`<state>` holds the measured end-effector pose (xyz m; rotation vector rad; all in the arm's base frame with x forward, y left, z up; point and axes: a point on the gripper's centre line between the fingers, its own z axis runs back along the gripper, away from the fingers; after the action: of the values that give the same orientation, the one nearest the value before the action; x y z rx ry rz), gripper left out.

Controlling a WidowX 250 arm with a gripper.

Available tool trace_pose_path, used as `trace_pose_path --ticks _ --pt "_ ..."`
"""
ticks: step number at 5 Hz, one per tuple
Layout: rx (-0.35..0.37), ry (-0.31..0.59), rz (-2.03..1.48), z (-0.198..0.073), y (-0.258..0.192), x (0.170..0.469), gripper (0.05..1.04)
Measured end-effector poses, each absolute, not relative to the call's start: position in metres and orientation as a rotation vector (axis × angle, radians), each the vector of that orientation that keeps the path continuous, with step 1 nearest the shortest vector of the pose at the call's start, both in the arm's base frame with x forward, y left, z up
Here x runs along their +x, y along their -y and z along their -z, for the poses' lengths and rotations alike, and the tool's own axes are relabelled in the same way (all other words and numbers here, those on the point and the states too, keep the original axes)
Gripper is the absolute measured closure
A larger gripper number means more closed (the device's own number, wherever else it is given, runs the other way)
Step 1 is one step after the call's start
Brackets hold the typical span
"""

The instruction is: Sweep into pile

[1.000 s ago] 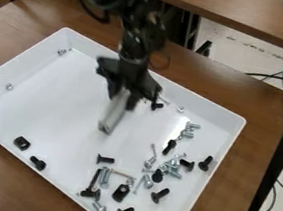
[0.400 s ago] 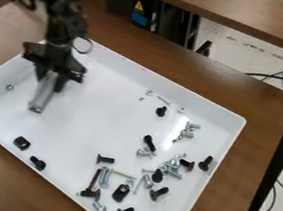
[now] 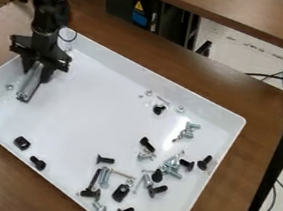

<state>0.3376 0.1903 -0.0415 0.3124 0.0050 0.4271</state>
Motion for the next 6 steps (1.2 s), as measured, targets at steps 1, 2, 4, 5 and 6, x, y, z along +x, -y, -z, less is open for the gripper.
trace_pose_path --ticks 1,2,4,5,6 --pt "0.328 0.015 -0.405 0.042 -0.198 0.352 0.723" --pt "0.373 0.026 -0.317 0.04 -0.205 0.363 0.723" --pt "0.424 0.016 -0.019 0.04 -0.184 0.386 0.723" --pt "0.404 0.035 0.069 0.043 -0.154 0.391 0.723" --pt "0.346 0.063 0.035 0.048 -0.128 0.384 0.723"
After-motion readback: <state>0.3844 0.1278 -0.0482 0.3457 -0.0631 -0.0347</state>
